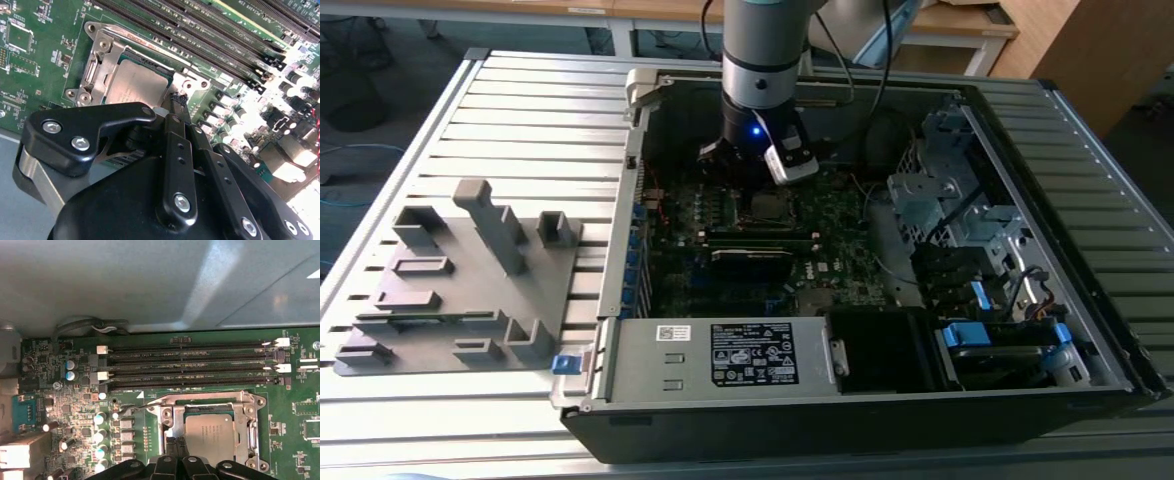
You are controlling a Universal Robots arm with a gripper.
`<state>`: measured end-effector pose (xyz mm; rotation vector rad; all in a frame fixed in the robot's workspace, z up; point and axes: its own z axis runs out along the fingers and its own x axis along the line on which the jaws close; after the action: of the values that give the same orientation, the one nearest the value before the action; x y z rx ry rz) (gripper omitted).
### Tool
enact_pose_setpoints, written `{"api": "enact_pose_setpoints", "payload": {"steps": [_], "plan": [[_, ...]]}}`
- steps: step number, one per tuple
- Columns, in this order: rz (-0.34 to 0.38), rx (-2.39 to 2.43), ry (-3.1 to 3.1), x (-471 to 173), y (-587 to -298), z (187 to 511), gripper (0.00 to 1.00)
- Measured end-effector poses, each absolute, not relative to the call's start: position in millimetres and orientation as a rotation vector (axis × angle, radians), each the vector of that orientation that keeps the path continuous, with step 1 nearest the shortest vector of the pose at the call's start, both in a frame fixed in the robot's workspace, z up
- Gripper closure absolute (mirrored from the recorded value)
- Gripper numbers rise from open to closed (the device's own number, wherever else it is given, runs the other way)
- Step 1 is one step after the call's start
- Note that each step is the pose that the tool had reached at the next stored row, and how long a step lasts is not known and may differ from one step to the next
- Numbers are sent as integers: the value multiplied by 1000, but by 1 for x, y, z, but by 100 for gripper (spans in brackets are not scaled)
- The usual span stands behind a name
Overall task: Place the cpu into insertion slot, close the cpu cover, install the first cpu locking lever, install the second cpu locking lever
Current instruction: 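Close the cpu cover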
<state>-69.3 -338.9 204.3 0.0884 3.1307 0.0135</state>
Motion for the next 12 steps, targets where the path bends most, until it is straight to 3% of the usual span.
{"api": "enact_pose_setpoints", "payload": {"steps": [12], "plan": [[13, 66, 3131, -69, -338, 202, 89]]}}
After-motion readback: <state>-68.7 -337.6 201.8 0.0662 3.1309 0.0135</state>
